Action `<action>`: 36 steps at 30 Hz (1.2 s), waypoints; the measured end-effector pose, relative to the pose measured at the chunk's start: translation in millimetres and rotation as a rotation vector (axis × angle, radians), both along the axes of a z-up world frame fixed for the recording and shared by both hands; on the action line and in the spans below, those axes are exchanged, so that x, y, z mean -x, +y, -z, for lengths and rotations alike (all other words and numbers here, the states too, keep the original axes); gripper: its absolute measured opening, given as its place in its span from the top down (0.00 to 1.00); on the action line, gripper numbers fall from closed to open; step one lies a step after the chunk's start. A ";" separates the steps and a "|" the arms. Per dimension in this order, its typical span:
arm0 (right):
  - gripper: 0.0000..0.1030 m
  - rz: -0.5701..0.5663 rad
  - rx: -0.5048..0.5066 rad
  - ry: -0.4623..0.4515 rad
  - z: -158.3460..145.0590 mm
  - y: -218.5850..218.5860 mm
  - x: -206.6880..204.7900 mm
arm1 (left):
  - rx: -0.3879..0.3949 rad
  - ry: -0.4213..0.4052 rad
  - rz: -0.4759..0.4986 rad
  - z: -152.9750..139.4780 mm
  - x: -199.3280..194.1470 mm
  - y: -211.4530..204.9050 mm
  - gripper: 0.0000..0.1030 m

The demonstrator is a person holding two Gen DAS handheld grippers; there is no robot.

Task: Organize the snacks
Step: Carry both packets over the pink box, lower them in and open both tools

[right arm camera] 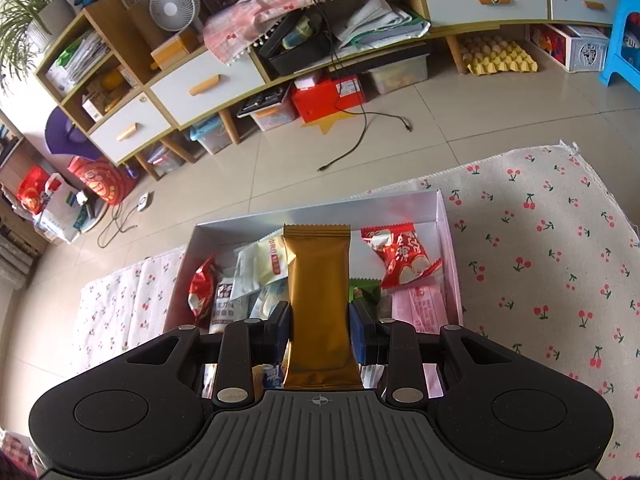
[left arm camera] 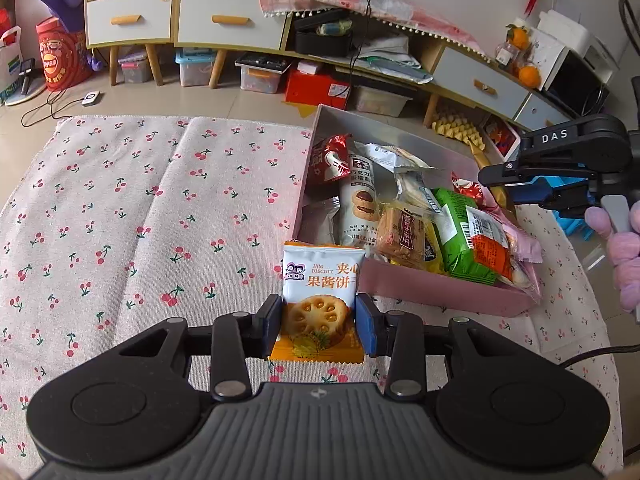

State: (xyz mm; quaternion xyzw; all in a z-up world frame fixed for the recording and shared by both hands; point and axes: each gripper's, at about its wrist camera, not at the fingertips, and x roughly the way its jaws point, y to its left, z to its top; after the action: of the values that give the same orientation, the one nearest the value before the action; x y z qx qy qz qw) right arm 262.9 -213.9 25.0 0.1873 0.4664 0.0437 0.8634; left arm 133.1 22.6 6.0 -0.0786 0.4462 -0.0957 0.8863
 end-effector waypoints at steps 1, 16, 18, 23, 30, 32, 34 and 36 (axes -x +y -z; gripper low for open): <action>0.72 0.004 0.004 0.007 2.1 0.3 -3.9 | 0.001 0.001 0.001 0.2 -0.4 -0.5 0.65; 0.41 0.054 -0.040 -0.048 7.5 -11.8 0.3 | 0.000 0.000 0.010 1.2 1.8 -6.5 0.65; 0.41 0.054 -0.057 -0.048 5.9 -14.2 8.3 | -0.001 -0.003 0.014 0.7 2.2 -8.2 0.65; 0.31 0.051 -0.098 -0.054 2.7 -16.6 34.1 | -0.008 -0.026 0.010 -4.5 0.9 -14.0 0.65; 0.25 0.046 -0.121 -0.066 0.9 -23.0 65.9 | -0.035 -0.063 0.022 -12.2 -11.3 -29.4 0.65; 0.23 0.048 -0.117 -0.079 0.9 -25.8 69.5 | -0.043 -0.073 0.017 -12.7 -20.6 -34.7 0.65; 0.21 0.050 -0.114 -0.078 1.8 -29.3 71.3 | -0.047 -0.082 0.023 -13.2 -30.4 -41.1 0.65; 0.21 0.051 -0.111 -0.081 1.8 -33.3 72.0 | -0.065 -0.101 0.037 -13.1 -40.0 -50.5 0.65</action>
State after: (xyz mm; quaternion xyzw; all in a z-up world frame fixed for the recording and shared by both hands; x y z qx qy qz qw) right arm 190.9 -247.3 23.2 0.2449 0.4231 0.0552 0.8706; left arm 173.1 -27.9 19.0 -0.0365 0.4053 -0.1013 0.9078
